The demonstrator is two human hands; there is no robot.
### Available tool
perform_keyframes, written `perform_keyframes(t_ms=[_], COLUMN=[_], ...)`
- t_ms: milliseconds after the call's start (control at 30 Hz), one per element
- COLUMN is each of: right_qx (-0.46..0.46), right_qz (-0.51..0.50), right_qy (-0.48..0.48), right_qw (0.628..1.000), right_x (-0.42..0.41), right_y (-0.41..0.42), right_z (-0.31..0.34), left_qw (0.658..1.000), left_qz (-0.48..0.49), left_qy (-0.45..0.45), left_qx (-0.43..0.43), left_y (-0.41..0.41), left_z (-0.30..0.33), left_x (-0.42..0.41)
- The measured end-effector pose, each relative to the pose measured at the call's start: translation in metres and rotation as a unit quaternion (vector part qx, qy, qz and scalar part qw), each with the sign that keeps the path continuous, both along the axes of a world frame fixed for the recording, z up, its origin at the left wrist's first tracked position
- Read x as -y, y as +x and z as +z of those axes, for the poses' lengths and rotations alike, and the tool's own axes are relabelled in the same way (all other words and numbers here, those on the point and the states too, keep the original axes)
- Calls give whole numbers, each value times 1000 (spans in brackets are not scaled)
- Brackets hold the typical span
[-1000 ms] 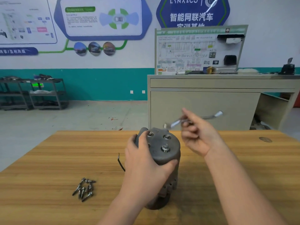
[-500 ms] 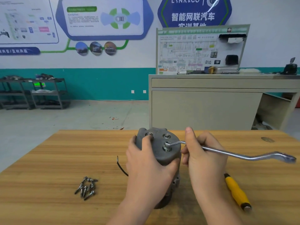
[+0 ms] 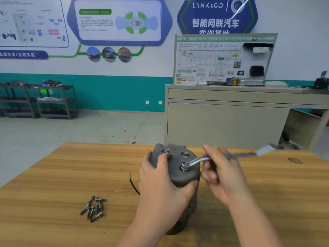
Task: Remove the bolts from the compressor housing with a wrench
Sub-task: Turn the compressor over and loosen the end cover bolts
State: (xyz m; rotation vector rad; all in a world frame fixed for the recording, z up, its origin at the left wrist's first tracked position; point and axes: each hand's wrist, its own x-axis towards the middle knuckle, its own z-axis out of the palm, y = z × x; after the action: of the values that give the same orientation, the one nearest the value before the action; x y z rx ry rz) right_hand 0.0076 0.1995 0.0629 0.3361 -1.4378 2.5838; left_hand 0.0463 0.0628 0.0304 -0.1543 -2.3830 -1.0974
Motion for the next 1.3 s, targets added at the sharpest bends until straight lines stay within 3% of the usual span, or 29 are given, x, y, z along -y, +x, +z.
perform_keyframes(t_ms=[67, 167, 233, 333, 400, 567, 700, 800, 833, 867, 933, 1033, 1100, 1167, 1233, 1300], right_qx=[99, 67, 22, -43, -70, -154, -180, -106, -110, -130, -116, -22, 65, 73, 24, -44], right_qz=[27, 37, -22, -162, -256, -374, -370, -259, -274, -333, -381, -197, -68, -21, -39, -117], right_qy=[2, -58, -109, 21, 112, 184, 244, 418, 429, 398, 255, 75, -39, -105, -132, -18], right_qw=[995, 995, 994, 986, 958, 896, 878, 864, 854, 845, 881, 977, 995, 992, 990, 992], right_x=[-5, -10, -17, -8, 5, 26, 34, 33, 34, 34, 32, 13, 4, 0, -2, -5], right_y=[-14, -14, -8, 8, 17, 43, 61, 62, 62, 62, 61, 35, 15, 3, -1, 5], right_z=[16, 34, 53, 36, 12, -10, -5, -1, -2, -8, -12, -7, 6, 15, 16, 10], left_qw=[1000, 1000, 1000, 1000, 1000, 1000, 999, 999, 999, 999, 1000, 1000, 1000, 999, 1000, 1000], left_qz=[-5, -7, -10, -11, -7, 20, 38, 47, 46, 44, 30, -6, -27, -32, -18, 1], left_qy=[-11, 4, 16, 21, 17, -7, 4, 12, 14, 13, 5, 1, 0, -2, 3, 12], left_qx=[1, 7, 18, 19, 6, -11, 11, 2, 1, 3, -2, 3, 13, 14, 10, 2], left_y=[0, 1, 2, 3, 2, 2, 5, 6, 6, 5, 3, 0, -1, -3, -4, -2], left_z=[0, 1, 2, 1, 0, 0, 3, 3, 2, 2, -1, 1, 3, 3, 1, 0], left_x=[0, 1, 3, 5, 4, -7, -14, -15, -14, -13, -8, 1, 5, 5, 4, 1])
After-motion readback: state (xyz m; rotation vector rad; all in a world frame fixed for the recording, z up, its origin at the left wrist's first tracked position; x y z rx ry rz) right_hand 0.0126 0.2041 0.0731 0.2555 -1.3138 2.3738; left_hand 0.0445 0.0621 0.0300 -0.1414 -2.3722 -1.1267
